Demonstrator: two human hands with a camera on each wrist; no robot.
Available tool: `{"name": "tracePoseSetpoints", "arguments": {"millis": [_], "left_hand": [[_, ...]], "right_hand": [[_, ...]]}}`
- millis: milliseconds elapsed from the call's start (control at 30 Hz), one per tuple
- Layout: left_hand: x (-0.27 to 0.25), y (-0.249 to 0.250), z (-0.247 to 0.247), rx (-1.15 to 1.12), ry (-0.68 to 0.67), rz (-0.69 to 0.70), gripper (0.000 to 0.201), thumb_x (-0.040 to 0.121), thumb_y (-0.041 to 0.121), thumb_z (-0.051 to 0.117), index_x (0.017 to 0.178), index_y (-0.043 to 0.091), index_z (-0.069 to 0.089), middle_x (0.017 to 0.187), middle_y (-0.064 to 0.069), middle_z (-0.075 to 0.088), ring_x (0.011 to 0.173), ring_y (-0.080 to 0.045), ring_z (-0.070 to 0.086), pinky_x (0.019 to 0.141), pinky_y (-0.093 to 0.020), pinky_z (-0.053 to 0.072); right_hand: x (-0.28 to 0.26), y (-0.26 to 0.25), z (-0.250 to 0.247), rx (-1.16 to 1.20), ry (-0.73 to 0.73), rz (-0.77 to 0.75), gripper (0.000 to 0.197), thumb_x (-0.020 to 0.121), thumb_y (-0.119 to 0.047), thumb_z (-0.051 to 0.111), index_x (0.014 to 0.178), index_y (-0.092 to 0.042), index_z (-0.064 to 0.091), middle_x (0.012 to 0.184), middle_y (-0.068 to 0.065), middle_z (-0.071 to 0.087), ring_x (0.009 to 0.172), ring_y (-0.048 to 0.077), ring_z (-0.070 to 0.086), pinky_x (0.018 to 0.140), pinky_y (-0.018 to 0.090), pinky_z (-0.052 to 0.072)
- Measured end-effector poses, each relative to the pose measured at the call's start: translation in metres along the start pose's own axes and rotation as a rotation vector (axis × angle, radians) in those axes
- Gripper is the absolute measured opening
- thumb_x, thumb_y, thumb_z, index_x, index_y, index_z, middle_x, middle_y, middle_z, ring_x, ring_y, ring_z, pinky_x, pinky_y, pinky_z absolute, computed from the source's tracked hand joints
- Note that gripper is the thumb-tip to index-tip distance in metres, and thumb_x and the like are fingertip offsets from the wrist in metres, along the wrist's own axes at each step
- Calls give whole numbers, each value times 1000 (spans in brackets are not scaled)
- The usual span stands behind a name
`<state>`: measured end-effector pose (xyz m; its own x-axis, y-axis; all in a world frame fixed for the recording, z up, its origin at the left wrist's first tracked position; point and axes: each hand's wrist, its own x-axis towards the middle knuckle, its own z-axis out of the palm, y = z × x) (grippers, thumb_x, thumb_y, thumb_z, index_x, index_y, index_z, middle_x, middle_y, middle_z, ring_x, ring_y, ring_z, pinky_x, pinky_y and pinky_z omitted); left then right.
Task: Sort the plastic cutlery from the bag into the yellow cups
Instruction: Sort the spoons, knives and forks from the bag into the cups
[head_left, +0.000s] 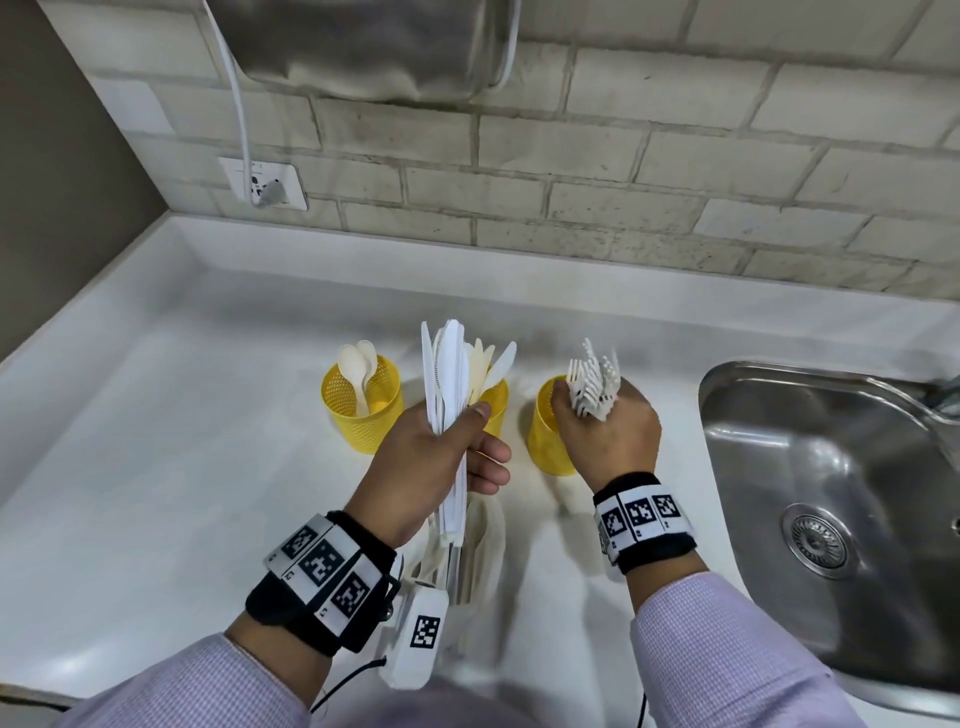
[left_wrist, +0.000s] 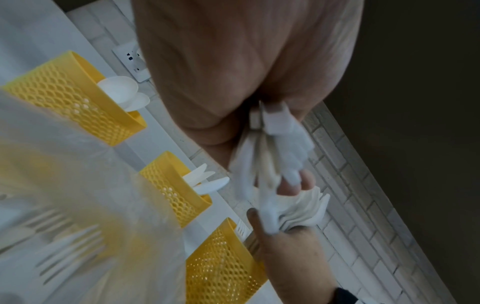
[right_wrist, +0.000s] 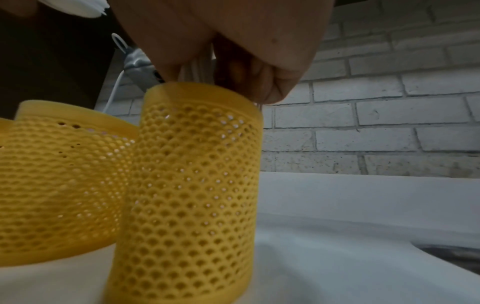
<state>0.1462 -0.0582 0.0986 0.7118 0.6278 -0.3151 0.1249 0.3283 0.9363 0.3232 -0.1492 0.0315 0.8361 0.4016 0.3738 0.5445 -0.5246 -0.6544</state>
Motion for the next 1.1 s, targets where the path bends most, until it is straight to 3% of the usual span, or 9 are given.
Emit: {"name": "tracePoseSetpoints", "arguments": {"millis": [100,200,300,500,667,800,867,967,1100], "left_hand": [[1,0,0,-1,0,8,20,105,20,56,102,1,62,78,-20,72,61,-30,69,58,-37,61],[1,-2,0,6,3,10,22,105,21,57,103,0,62,77,-19,72,60,-29,69,58,-37,60],[0,-4,0,16,2,9,23,105,21,57,102,-1,62,77,-19,72,60,-28,69,58,-38,61],[0,-4,1,23,3,10,25,104,21,57,101,-3,62,76,-19,72,58,-27,68,58,-37,60],[-2,-4,4,13,-7,9,23,104,20,57,100,-3,62,73,-17,71,56,-26,68,56,-36,60],[-3,-3,5,18,-19,17,26,104,20,58,102,-5,62,74,-18,71,57,-26,69,57,-37,60],[-3,-3,5,23,-22,22,27,104,21,58,104,-6,61,75,-18,71,57,-26,68,58,-37,59],[-4,-2,4,55,-29,46,25,103,24,59,106,-1,60,77,-17,72,54,-26,65,56,-36,56],[-6,-1,2,182,-50,150,19,102,31,61,101,11,61,75,-11,71,46,-23,51,50,-30,44]], "right_hand": [[-2,3,1,-89,-17,-27,31,86,-40,74,77,-11,67,61,-16,27,85,36,60,64,34,46],[-4,17,9,-93,-22,-148,31,86,-46,65,75,-17,63,63,-9,45,81,30,49,70,38,47],[-6,23,17,-139,-20,-143,34,86,-52,61,80,-19,64,74,0,57,84,29,44,72,37,40],[-5,21,15,-57,52,-121,46,84,-56,68,80,-12,58,83,6,54,84,30,45,74,42,42],[1,15,8,83,116,-101,47,79,-45,81,106,-13,59,103,4,55,93,29,49,87,39,42],[5,6,-3,131,148,-106,52,79,-48,78,114,-15,58,110,4,49,99,27,47,94,32,37],[7,1,-9,122,164,-140,51,82,-47,73,118,-13,59,115,7,51,105,29,49,95,37,40],[7,-6,-12,3,47,-190,53,89,-44,57,133,-14,56,136,8,52,126,29,47,100,44,39],[4,-5,-4,-339,-262,-240,62,100,-43,27,152,-14,41,164,3,34,154,29,20,120,54,20]]}}
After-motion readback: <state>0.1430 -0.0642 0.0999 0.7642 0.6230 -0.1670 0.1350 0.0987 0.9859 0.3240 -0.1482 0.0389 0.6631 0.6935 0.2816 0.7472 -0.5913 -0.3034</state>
